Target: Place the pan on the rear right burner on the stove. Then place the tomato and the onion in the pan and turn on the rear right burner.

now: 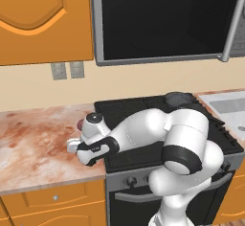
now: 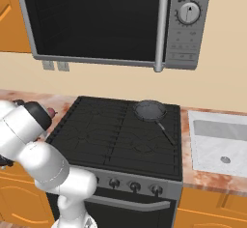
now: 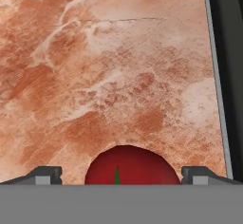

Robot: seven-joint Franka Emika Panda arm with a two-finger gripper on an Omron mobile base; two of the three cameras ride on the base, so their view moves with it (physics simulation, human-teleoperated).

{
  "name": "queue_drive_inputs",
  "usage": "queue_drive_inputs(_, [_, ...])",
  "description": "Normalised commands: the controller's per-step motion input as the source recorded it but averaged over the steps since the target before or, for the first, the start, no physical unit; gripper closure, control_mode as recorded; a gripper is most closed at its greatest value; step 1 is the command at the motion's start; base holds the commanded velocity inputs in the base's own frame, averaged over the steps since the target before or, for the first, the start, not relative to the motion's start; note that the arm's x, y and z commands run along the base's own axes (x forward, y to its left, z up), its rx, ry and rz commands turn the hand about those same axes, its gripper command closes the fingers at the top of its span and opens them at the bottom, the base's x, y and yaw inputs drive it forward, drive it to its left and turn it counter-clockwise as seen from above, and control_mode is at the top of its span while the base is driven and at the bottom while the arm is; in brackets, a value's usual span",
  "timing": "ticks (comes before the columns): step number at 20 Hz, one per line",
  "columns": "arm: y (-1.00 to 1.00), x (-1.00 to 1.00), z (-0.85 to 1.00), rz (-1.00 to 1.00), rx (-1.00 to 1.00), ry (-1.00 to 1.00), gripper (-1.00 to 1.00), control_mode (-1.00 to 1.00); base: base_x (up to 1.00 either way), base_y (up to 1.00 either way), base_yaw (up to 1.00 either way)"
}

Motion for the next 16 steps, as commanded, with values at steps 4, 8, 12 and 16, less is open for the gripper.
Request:
queue_drive_inputs(4, [0.0,0.0,0.0,0.0,0.0,0.0,1.0,-1.0,0.0,0.0,0.0])
queue_drive_inputs(8, [0.0,0.0,0.0,0.0,0.0,0.0,1.0,-1.0,0.0,0.0,0.0])
queue_drive_inputs(12, [0.0,0.0,-0.08,0.0,0.02,0.01,1.0,-1.0,0.0,0.0,0.0])
queue_drive_inputs(16, [0.0,0.0,-0.08,0.0,0.02,0.01,1.0,-1.0,0.0,0.0,0.0])
